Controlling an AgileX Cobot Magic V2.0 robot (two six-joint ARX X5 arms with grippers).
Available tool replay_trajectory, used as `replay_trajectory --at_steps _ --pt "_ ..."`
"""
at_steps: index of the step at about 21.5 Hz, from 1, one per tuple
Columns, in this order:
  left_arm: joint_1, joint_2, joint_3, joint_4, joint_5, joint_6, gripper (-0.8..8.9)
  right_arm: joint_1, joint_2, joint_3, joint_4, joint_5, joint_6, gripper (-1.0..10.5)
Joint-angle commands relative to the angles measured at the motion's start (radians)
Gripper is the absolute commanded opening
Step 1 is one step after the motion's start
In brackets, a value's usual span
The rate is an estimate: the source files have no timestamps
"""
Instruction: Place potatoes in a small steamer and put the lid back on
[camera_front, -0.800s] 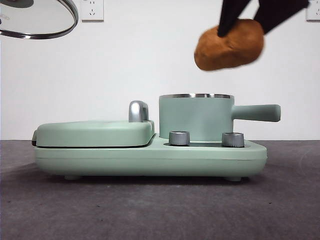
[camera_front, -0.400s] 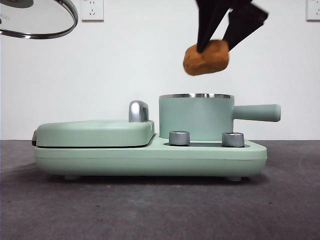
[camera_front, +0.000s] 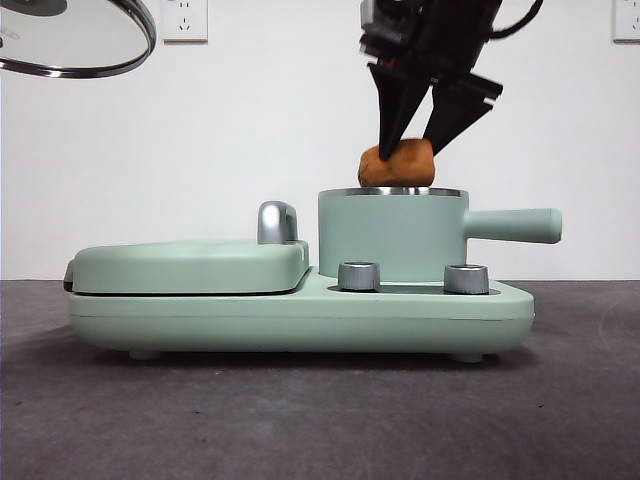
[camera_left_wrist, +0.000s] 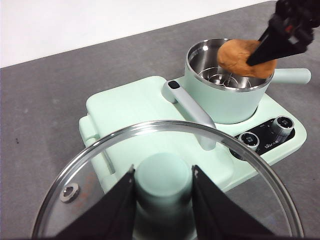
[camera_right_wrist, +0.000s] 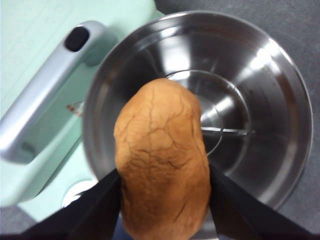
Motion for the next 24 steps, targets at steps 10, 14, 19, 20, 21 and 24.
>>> replay_trajectory --at_steps 10,14,19,20,21,24 --pt "-0.003 0.002 0.018 0.029 -0.003 0.006 0.09 -0.024 0.116 0.028 0.085 0.022 -0.030 2.1" --pt "-0.003 0.002 0.018 0.029 -0.003 0.006 0.09 -0.024 0.121 0.028 0.105 0.022 -0.030 2.1" --pt "-0.003 0.002 0.018 0.029 -0.003 0.003 0.09 -0.024 0.121 0.028 0.105 0.014 -0.030 3.2" --pt "-0.003 0.002 0.018 0.029 -0.003 0.003 0.09 -0.024 0.120 0.034 0.104 -0.004 -0.030 3.2" --pt "-0.003 0.002 0.018 0.029 -0.003 0.004 0.09 -0.024 0.113 0.044 0.092 -0.009 -0.029 3.2" --pt "-0.003 0.002 0.018 0.030 -0.003 0.004 0.09 -0.024 0.022 0.060 0.014 -0.008 -0.023 3.2"
